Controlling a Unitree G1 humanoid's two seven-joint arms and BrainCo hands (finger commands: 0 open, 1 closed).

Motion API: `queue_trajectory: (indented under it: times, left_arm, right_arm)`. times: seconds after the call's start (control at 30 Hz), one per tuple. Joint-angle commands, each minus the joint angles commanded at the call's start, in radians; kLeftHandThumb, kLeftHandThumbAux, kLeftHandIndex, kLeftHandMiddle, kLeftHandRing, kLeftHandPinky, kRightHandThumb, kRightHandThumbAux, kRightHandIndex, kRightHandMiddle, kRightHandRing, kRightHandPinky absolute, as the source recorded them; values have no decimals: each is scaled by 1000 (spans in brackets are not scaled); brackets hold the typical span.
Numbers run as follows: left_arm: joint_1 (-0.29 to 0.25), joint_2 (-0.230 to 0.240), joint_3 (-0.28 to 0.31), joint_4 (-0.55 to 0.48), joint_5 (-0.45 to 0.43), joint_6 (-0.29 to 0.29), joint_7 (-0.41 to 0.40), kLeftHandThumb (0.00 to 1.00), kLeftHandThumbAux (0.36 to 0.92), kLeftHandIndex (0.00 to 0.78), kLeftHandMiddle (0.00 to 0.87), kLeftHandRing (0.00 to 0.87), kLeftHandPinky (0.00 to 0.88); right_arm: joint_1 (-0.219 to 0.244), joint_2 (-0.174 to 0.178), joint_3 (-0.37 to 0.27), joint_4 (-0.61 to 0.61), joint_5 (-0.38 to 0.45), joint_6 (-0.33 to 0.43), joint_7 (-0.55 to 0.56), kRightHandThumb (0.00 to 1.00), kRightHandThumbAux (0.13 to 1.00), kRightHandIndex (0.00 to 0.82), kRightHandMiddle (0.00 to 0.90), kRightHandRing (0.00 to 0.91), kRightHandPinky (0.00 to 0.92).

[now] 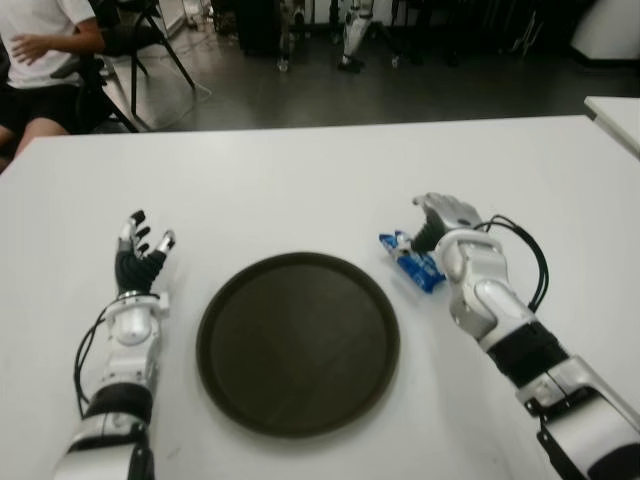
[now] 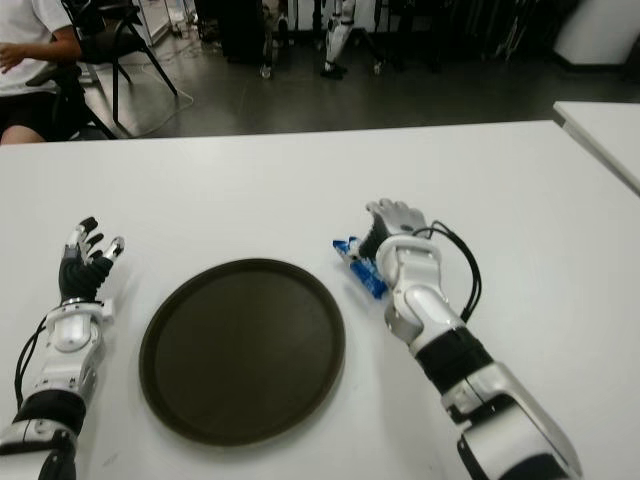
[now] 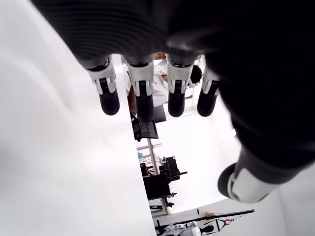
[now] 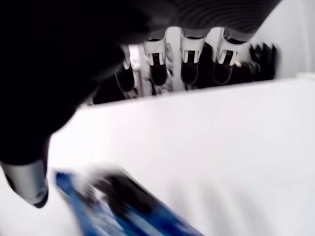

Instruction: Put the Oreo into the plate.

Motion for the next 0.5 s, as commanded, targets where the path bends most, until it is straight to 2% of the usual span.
queue_trajectory:
  times: [0.27, 0.5]
  left_arm:
    - [4, -4, 4, -9, -5, 2, -2, 277, 670, 62, 117, 85, 40]
    - [7, -2, 3, -7, -1, -3, -1, 285, 678, 64, 120, 94, 53]
  right_arm:
    - [-37, 20, -5, 90, 17, 26, -1, 0, 528, 64, 0, 0, 0]
    - [-54, 30, -3, 134, 29, 43, -6, 0, 519, 64, 0, 0, 0]
